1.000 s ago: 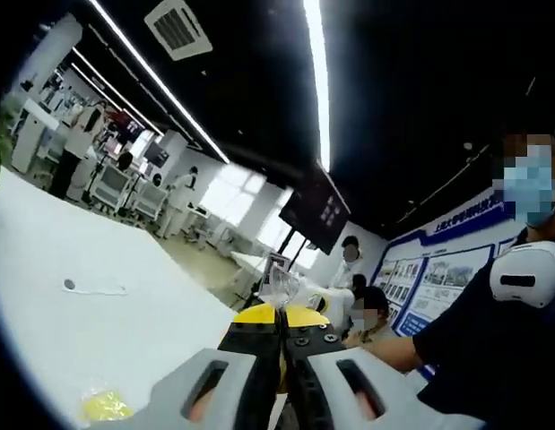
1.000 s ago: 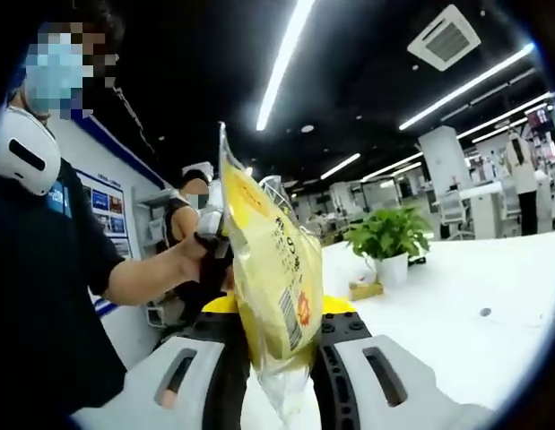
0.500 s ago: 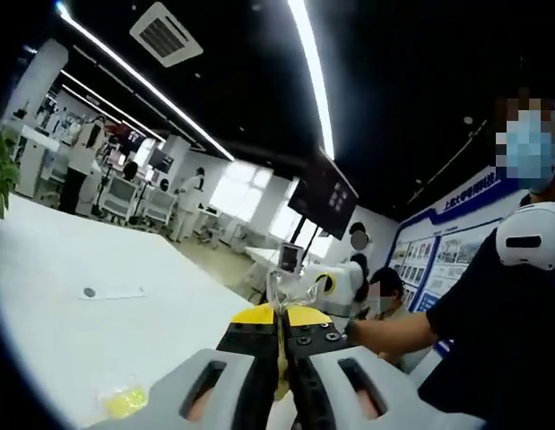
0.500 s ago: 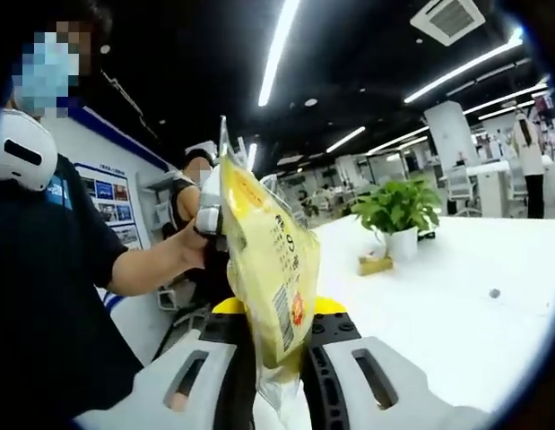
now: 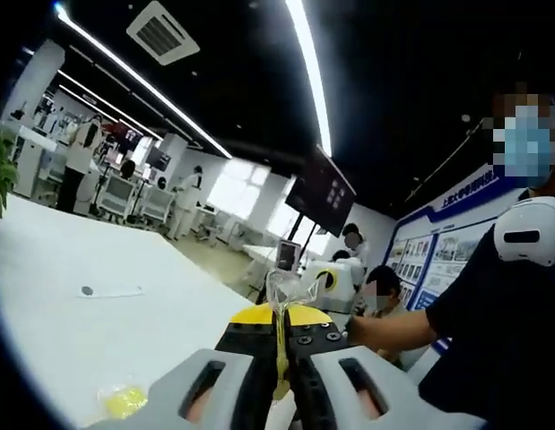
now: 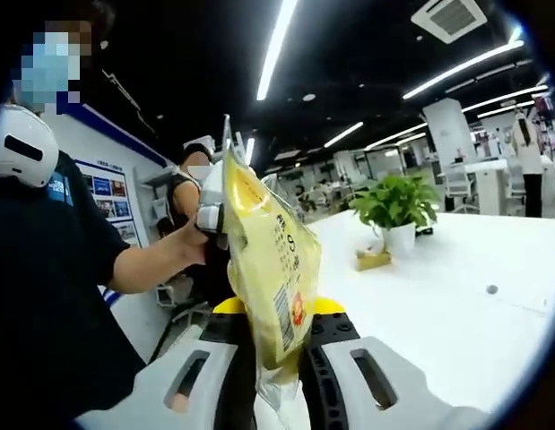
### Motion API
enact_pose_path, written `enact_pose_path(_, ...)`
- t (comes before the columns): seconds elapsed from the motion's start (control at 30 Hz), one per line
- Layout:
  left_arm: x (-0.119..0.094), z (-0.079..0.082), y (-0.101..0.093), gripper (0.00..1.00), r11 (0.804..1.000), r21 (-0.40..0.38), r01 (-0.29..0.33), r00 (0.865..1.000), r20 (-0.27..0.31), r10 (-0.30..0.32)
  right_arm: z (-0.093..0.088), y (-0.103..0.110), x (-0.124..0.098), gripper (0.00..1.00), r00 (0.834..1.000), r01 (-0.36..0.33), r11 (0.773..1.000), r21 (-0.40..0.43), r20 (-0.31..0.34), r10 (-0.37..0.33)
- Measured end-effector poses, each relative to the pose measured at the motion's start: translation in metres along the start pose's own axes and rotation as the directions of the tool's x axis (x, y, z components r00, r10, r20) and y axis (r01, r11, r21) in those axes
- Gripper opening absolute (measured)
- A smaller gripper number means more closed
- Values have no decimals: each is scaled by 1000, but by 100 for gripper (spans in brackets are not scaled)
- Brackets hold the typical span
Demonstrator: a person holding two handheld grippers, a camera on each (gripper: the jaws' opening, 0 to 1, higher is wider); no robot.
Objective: Compare the silicone blocks by pressing each to a similar depth, holding the contact briefly, and releasing to observe deformation and rebound differences across the visible hardness samples.
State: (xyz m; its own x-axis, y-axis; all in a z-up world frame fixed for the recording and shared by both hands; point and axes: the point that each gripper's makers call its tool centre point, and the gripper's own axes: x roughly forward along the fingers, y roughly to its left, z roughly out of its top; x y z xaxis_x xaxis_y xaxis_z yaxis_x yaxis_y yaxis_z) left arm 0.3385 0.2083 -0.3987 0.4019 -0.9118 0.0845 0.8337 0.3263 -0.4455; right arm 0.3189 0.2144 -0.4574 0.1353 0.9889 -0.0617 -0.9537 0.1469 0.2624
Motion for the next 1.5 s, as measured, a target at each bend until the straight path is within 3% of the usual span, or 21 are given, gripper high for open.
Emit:
enact_pose_path(0.2, 3, -4, -2, 0, 999, -34, 6, 1000, 0, -6, -3, 0, -5, 12, 1000, 6, 1000, 2, 9, -6)
enact_pose_path(0.27, 5, -5, -7, 0, 995, -95, 27, 1000, 9, -26, -3, 2, -7, 14, 1000, 11, 1000, -16, 13, -11)
enact_pose_path(0.5, 15, -2, -15, 0, 980, -187, 69, 997, 42, -62, 0, 2, -15, 21, 998, 38, 999, -25, 54, -37)
enact_pose_path(0.67, 22, -7, -24, 0, 978, -188, 93, 996, 22, -90, -5, 0, -19, 26, 998, 59, 998, -14, 37, -58)
enact_pose_path(0.77, 24, -8, -29, 0, 974, -197, 114, 994, 18, -112, -4, 2, -22, 28, 996, 67, 997, -49, 66, -63)
enact_pose_path(0.87, 26, -7, -32, 0, 970, -207, 127, 992, 24, -125, -5, 1, -23, 39, 993, 91, 994, -61, 87, -85)
enact_pose_path(0.97, 27, -6, -33, 0, 967, -218, 135, 991, 33, -131, -5, -9, -29, 57, 980, 173, 982, -83, 119, -162)
enact_pose_path(1.07, 27, -6, -34, 0, 964, -227, 142, 990, 38, -137, -7, -10, -36, 62, 976, 184, 982, -44, 131, -176)
enact_pose_path(1.2, 27, -6, -33, 0, 961, -239, 140, 990, 43, -133, 2, -16, -43, 80, 952, 250, 967, -49, 196, -236)
enact_pose_path(1.3, 25, -6, -33, 0, 962, -234, 139, 990, 47, -132, -6, -14, -40, 83, 961, 246, 969, -25, 141, -240)
enact_pose_path(1.37, 22, -4, -31, 0, 957, -253, 138, 990, 65, -126, -5, -13, -39, 90, 957, 257, 966, -33, 149, -249)
enact_pose_path(1.43, 20, -2, -29, 0, 952, -276, 136, 989, 87, -116, 2, -14, -40, 96, 943, 282, 959, -33, 195, -270)
enact_pose_path(1.5, 18, 0, -25, 0, 954, -275, 120, 990, 102, -95, 23, -8, -45, 96, 916, 276, 960, -52, 318, -246)
